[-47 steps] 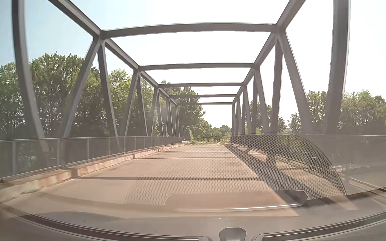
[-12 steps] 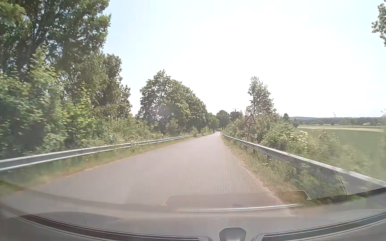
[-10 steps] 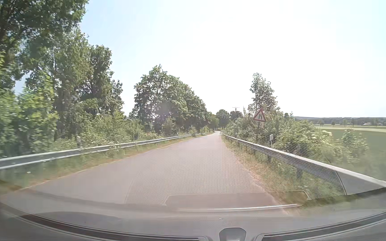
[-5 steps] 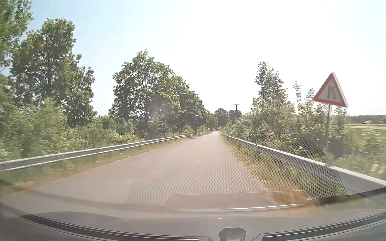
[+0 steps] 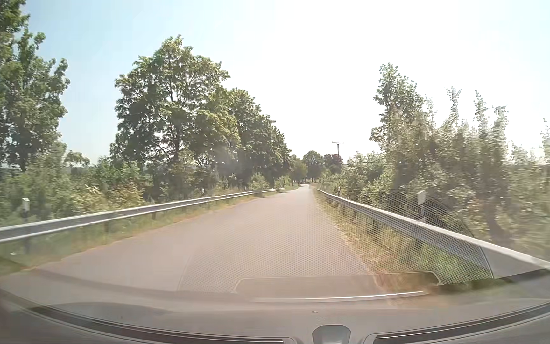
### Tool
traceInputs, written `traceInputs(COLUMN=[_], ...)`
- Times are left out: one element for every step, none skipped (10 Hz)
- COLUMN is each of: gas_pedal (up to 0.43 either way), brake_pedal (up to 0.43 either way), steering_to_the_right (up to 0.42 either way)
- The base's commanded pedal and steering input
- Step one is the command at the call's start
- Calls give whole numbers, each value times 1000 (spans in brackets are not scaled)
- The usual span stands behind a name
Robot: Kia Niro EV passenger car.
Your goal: Follow the waypoints while adhering to traffic rules and regulations
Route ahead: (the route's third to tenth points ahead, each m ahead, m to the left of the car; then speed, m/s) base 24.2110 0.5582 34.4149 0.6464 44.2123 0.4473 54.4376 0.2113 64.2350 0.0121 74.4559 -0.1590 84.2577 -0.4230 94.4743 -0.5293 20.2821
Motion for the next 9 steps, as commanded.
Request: traceInputs(gas_pedal=[157,150,150,150,150,150,150,150,150], brake_pedal=[6,6,6,6,6,6,6,6,6], steering_to_the_right=[6,4,4,3,3,3,3,3,3])
